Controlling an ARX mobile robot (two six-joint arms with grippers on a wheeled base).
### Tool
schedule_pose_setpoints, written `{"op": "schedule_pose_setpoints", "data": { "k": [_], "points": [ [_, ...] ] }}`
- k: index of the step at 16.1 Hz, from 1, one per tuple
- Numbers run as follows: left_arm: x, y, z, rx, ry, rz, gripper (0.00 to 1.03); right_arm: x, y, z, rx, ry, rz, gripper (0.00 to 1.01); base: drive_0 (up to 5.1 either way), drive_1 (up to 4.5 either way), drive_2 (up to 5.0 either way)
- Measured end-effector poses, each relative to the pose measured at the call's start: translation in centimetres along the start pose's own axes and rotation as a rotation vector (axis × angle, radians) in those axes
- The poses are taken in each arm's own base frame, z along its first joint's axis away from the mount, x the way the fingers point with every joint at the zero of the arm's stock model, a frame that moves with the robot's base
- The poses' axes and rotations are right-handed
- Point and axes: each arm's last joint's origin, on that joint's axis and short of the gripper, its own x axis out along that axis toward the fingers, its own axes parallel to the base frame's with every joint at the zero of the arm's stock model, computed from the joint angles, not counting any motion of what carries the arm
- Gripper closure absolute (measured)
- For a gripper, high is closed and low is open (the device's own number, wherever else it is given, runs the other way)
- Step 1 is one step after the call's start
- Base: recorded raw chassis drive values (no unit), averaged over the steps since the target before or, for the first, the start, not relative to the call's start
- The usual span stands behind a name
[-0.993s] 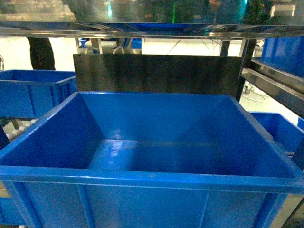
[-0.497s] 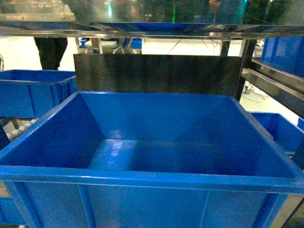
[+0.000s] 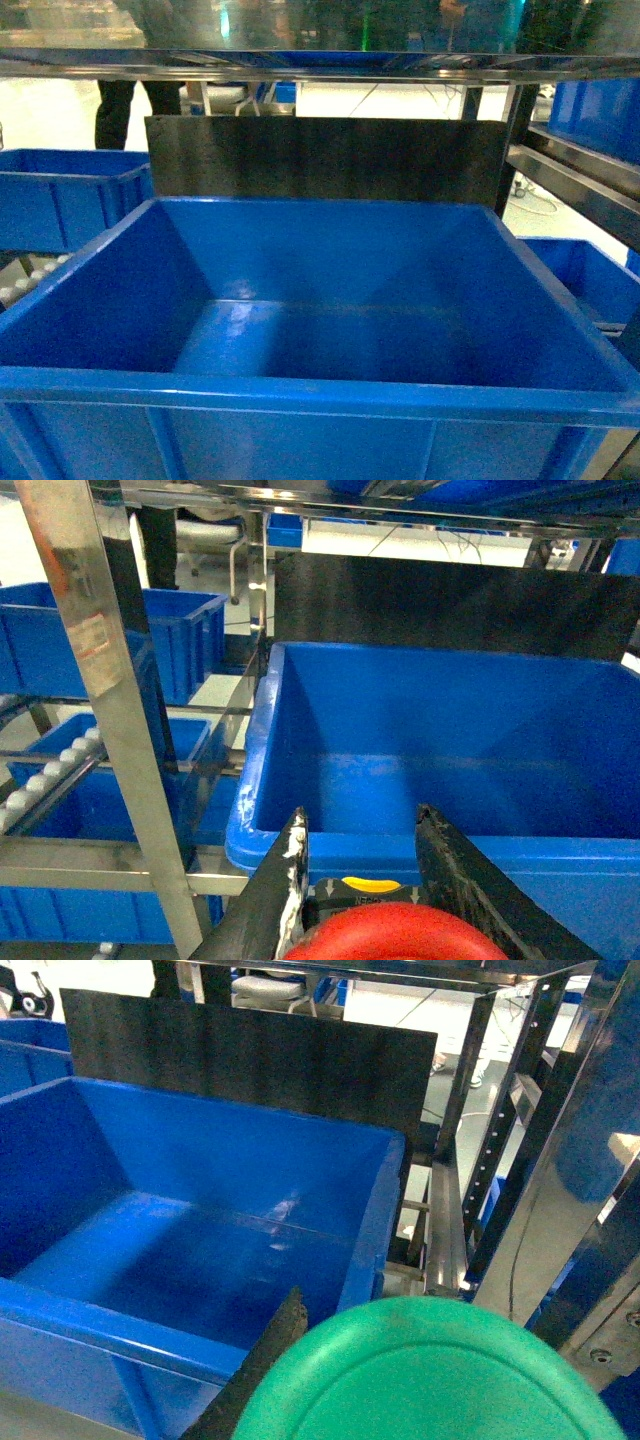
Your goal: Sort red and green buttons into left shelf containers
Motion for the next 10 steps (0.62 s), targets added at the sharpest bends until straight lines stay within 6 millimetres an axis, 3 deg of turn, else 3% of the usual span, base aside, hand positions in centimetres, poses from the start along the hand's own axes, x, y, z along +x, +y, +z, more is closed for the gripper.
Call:
{"op": "schedule_pose_setpoints", "data": {
  "k": [10],
  "points": [
    [-0.01, 0.02, 0.02, -0.001, -0.002, 0.002, 0.75, 0.00, -0.01, 0.00, 0.000, 0.000, -0.001, 0.74, 0.0, 0.00, 0.0]
  ]
}}
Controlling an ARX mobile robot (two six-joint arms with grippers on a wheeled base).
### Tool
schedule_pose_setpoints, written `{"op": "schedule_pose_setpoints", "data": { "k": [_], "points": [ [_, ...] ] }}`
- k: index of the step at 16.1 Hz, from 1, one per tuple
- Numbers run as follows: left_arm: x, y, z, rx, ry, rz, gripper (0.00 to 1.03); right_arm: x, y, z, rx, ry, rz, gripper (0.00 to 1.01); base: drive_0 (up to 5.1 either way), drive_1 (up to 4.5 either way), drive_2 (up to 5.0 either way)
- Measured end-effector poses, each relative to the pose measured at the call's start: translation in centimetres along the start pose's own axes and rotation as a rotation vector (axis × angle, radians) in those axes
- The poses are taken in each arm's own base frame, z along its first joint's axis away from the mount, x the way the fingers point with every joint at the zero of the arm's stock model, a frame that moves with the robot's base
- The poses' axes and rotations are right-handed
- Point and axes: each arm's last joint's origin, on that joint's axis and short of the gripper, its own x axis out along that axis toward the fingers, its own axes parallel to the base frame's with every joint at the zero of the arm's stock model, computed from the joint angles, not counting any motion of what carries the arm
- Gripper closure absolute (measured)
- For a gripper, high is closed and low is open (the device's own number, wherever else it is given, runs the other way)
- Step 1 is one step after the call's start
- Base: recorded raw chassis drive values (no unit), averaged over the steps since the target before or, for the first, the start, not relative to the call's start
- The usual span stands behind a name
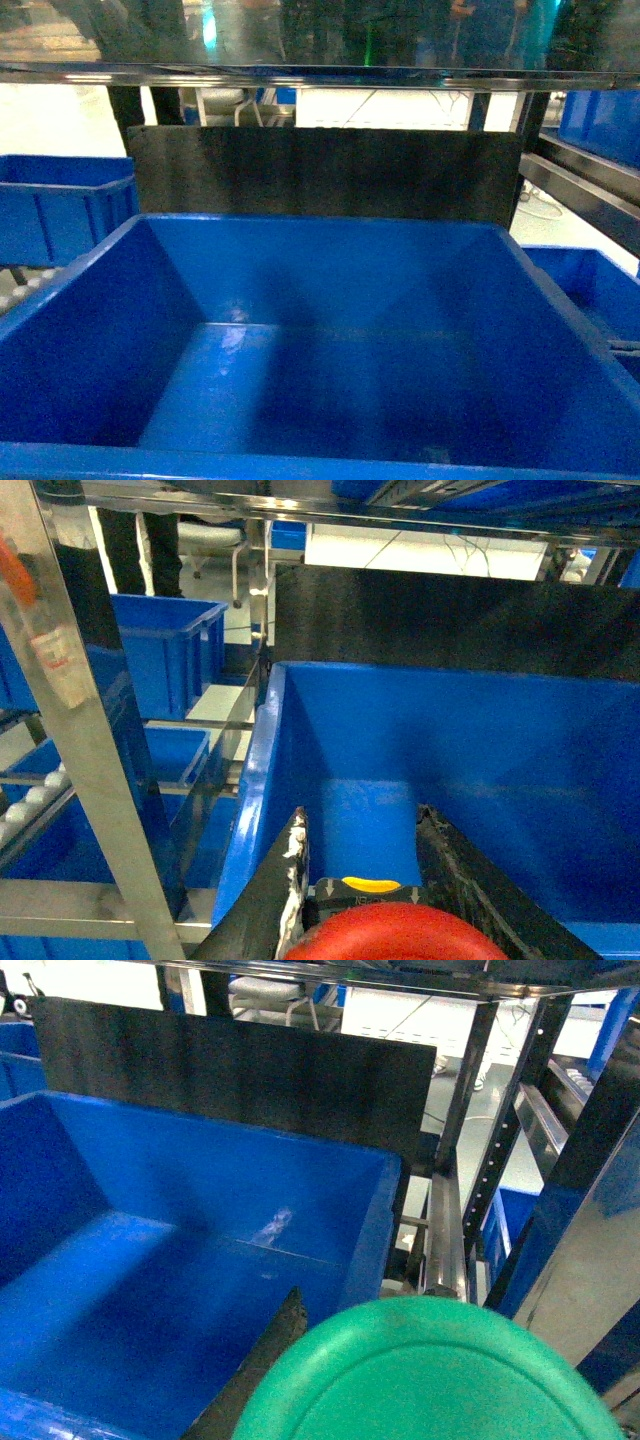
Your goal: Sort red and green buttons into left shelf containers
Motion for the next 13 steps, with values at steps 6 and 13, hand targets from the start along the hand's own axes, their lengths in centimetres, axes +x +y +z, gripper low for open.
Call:
{"op": "schedule_pose_setpoints", "data": {
  "k": [6, 13],
  "points": [
    [0.0, 0.0, 0.0, 0.000, 0.000, 0.000, 0.75, 0.9, 0.4, -0.2, -0.003, 0.014, 0.038, 0.74, 0.0, 0.00, 0.0],
    [0.0, 0.0, 0.0, 0.000, 0.000, 0.000, 0.75, 2.7, 4.1, -0.6, -0.047, 0.031, 0.129, 0.74, 0.0, 0.00, 0.0]
  ]
}}
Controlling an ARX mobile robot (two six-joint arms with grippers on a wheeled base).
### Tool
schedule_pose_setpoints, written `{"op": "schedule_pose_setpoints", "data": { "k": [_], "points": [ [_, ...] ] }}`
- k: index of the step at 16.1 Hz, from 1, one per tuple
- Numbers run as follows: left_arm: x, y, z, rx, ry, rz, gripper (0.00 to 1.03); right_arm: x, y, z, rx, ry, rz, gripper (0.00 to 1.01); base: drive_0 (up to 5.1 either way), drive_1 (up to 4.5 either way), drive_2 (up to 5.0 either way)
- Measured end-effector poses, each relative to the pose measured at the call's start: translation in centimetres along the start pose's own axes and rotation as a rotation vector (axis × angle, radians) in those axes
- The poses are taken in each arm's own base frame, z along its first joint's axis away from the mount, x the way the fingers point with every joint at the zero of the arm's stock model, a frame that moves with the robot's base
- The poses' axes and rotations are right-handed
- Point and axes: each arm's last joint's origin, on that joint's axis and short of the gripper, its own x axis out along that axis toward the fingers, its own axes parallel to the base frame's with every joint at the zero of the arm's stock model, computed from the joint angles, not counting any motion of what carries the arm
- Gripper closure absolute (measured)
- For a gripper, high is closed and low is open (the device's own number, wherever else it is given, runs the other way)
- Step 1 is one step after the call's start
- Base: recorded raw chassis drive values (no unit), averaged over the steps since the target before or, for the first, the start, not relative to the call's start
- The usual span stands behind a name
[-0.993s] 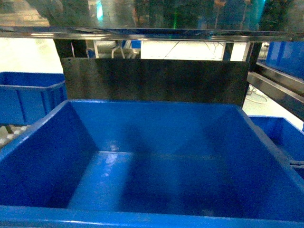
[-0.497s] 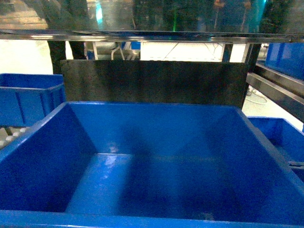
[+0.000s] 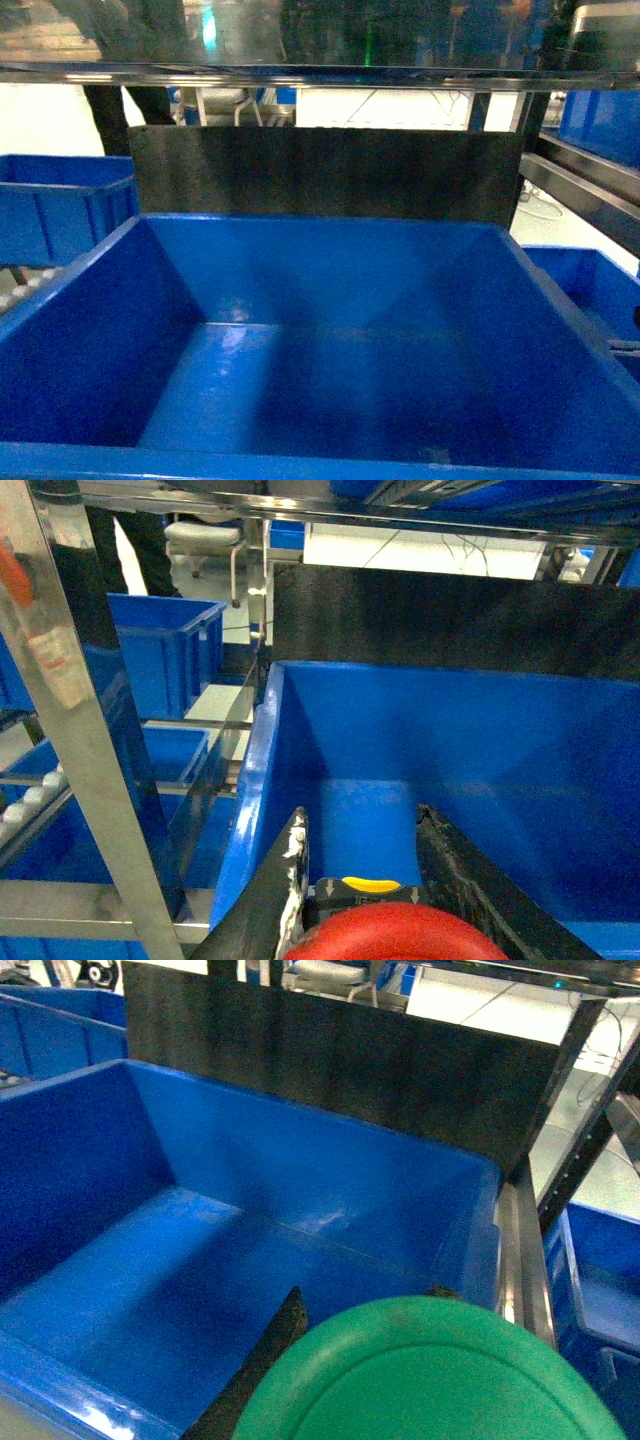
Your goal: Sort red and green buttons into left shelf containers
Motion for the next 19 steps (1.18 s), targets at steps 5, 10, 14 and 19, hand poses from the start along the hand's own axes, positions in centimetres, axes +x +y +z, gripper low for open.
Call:
{"op": "schedule_pose_setpoints", "data": {
  "k": [5, 10, 14, 19],
  "points": [
    [0.0, 0.0, 0.0, 0.000, 0.000, 0.000, 0.75, 0.7, 0.9, -0.1, -0.011, 0.004, 0.013, 0.74, 0.0, 0.00, 0.0],
    [0.0, 0.0, 0.0, 0.000, 0.000, 0.000, 0.75, 3.5, 1.4, 0.2, -0.021, 0.010, 0.015, 0.74, 0.0, 0.00, 0.0],
    [0.0, 0.0, 0.0, 0.000, 0.000, 0.000, 0.75, 7.5, 0.7, 0.2, -0.013, 0.078, 0.005, 0.74, 0.0, 0.00, 0.0],
    [0.0, 0.0, 0.0, 0.000, 0.000, 0.000, 0.75, 9.9, 1.5, 0.1, -0.019, 0.124, 0.046, 0.74, 0.0, 0.00, 0.0]
  ]
}}
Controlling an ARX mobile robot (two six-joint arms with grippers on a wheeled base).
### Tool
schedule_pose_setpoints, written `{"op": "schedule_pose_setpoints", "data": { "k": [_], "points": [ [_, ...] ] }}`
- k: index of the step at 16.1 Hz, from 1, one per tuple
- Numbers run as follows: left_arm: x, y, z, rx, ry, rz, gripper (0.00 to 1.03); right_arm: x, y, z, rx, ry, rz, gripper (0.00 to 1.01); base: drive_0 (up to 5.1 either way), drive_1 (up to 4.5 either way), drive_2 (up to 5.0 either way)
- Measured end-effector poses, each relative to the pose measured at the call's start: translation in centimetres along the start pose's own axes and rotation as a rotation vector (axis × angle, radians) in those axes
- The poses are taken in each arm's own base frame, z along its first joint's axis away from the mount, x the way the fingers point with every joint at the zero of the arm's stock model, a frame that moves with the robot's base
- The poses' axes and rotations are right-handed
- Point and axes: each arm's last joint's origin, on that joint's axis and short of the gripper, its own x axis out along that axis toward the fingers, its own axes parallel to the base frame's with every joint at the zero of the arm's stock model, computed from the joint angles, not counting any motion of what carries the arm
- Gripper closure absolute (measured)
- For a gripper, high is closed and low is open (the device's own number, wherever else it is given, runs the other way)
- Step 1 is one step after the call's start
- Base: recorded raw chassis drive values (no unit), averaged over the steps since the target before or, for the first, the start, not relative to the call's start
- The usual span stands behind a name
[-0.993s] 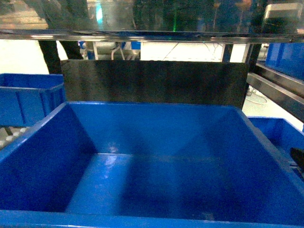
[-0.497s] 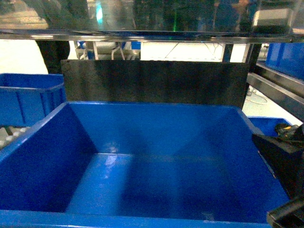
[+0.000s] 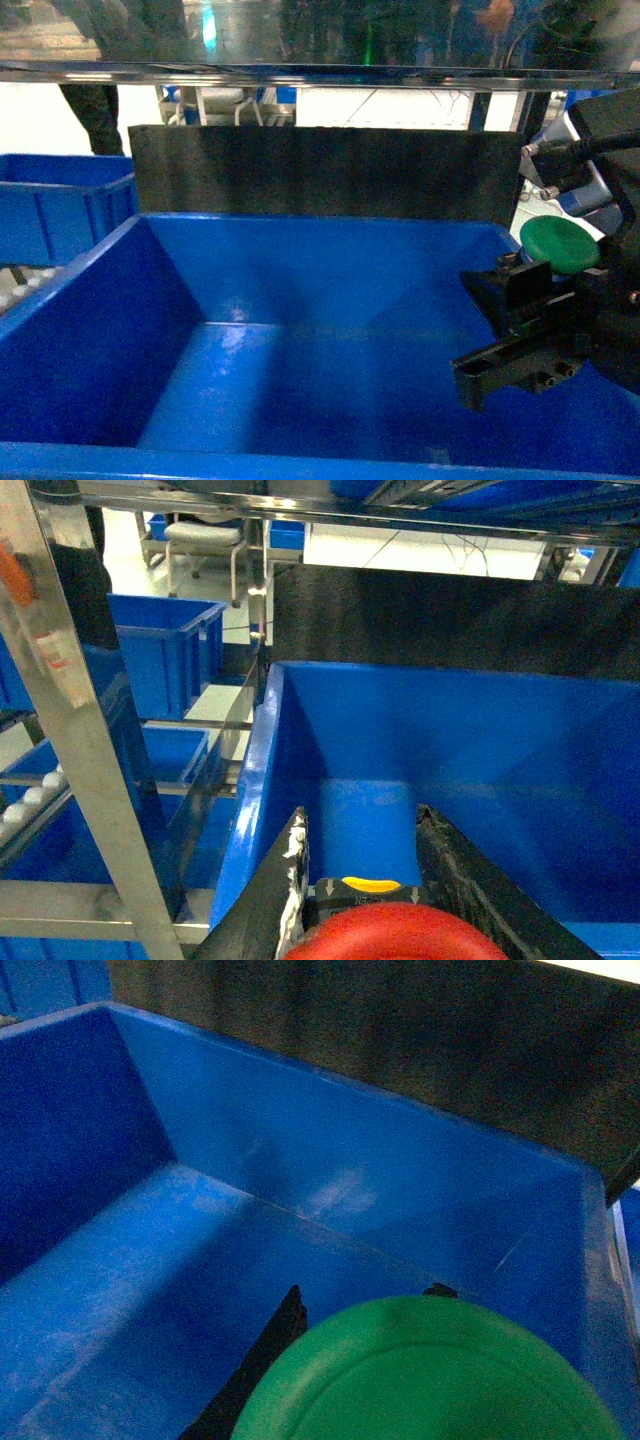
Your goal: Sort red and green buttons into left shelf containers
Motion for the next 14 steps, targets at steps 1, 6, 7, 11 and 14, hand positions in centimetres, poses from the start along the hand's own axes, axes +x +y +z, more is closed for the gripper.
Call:
{"op": "schedule_pose_setpoints", "data": {
  "k": [1, 6, 7, 11, 14],
  "points": [
    [0.0, 0.0, 0.0, 0.000, 0.000, 0.000, 0.75, 0.6, 0.3, 0.1, -0.003, 0.008, 0.010, 0.74, 0.0, 0.00, 0.0],
    [0.0, 0.0, 0.0, 0.000, 0.000, 0.000, 0.75, 3.5, 0.8, -2.0, 0.001, 0.165, 0.037, 0.74, 0.0, 0.00, 0.0],
    [0.0, 0.0, 0.0, 0.000, 0.000, 0.000, 0.75, 3.7, 0.9, -2.4, 0.007, 0.185, 0.040, 0.74, 0.0, 0.00, 0.0],
    [0.0, 0.0, 0.0, 0.000, 0.000, 0.000, 0.75, 4.2, 0.4, -2.5, 0.064, 0.217, 0.030, 0.74, 0.0, 0.00, 0.0],
    [0.0, 0.0, 0.0, 0.000, 0.000, 0.000, 0.75, 4.2, 0.1, -2.4, 0.102, 0.208, 0.026, 0.41, 0.0, 0.00, 0.0]
  ]
}}
